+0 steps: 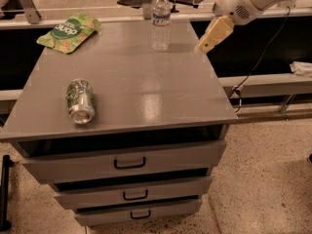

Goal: Move water bottle near green can

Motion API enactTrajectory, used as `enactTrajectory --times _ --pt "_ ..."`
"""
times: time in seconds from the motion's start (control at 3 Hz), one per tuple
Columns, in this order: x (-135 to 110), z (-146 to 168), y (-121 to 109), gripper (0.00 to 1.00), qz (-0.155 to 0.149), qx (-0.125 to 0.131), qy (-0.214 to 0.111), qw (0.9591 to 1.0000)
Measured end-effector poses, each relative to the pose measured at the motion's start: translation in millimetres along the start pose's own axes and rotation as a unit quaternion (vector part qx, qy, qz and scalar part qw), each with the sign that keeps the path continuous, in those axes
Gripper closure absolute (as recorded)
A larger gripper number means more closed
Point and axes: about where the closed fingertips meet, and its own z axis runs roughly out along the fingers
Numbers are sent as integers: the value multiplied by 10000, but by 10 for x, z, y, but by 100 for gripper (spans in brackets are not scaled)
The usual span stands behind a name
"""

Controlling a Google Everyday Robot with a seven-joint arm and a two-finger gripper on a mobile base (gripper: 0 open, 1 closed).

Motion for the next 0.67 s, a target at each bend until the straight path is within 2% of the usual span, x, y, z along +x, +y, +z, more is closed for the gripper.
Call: enactTrajectory --times 0.33,0.67 --pt "0 0 1 0 0 -1 0 10000" --pt "-63 252 -102 0 227 123 -265 9993"
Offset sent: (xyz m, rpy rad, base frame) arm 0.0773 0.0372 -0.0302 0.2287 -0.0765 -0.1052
